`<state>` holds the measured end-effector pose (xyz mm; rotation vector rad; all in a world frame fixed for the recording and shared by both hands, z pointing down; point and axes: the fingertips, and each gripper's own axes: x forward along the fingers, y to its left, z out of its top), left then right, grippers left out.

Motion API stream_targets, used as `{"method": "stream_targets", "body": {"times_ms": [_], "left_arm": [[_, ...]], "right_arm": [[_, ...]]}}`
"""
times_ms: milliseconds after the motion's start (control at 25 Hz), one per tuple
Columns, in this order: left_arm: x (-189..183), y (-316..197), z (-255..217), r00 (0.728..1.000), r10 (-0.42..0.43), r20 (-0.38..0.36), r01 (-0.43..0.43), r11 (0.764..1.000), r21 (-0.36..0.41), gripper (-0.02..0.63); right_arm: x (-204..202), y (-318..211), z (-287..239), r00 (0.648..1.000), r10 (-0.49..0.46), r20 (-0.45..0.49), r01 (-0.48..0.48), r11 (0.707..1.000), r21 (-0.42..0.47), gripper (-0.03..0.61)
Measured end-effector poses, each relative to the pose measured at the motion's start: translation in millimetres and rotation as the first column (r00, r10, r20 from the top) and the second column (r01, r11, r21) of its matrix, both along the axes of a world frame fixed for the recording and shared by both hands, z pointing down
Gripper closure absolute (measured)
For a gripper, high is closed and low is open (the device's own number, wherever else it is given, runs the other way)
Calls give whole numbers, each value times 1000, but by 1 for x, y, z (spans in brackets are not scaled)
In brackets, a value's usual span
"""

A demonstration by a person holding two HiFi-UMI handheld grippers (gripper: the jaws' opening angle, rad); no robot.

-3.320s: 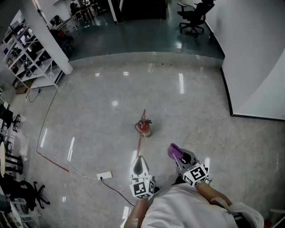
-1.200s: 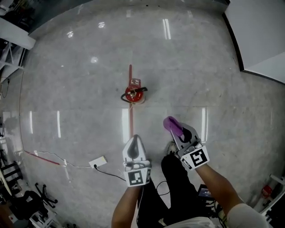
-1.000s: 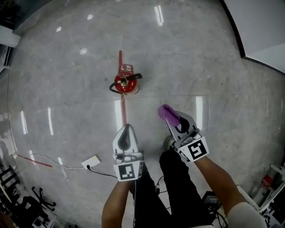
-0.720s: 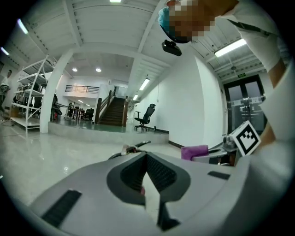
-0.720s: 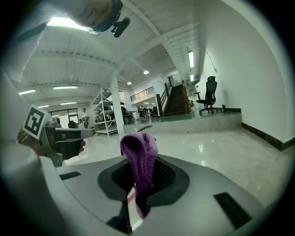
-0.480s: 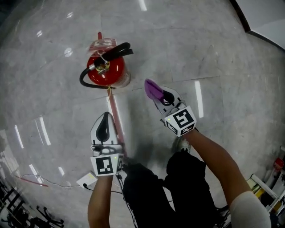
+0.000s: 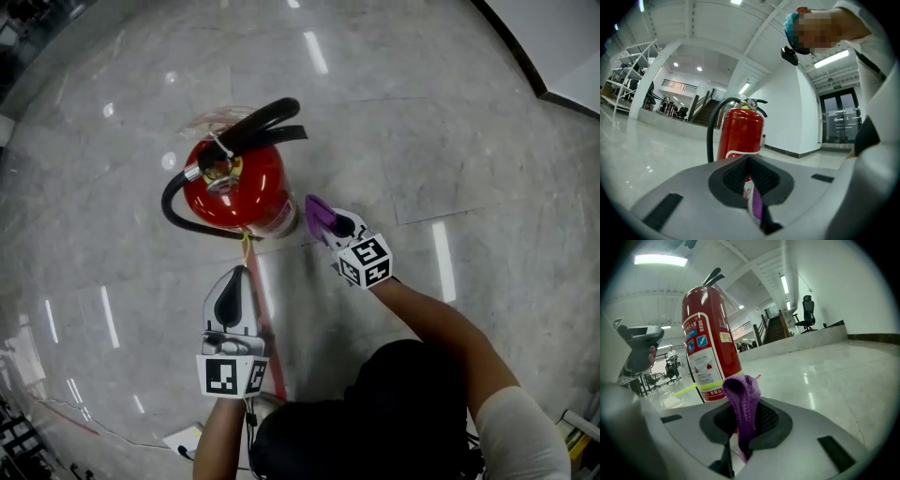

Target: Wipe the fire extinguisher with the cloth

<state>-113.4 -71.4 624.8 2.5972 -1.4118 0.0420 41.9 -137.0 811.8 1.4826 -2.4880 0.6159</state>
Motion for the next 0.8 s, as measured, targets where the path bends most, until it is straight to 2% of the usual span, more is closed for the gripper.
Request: {"method": "stream_targets", "body": {"times_ms": [160,320,480,680,800], "left_arm": [[0,13,-5,1000,6,-4,-5,1000,18,607],[-4,28,-1,1000,-15,-15,15,1000,-16,609],[0,36,-2,1000,3,-16,-3,1000,-9,609],[2,39,-10,1000,27,7,-27,1000,9,609],[1,35,-13,1000,30,-8,-30,1000,6,608]], "right_arm": [[-3,-16,16,1000,19,15,-19,1000,-24,522],[-5,-22,28,997,66,30,-64,995,-78,522],[-18,-26,39,991,80,108,-66,989,-132,522],[-30,-29,19,976,70,204,-47,992,-116,522],[-29,-30,-4,963,71,261,-49,995,-89,522]]}}
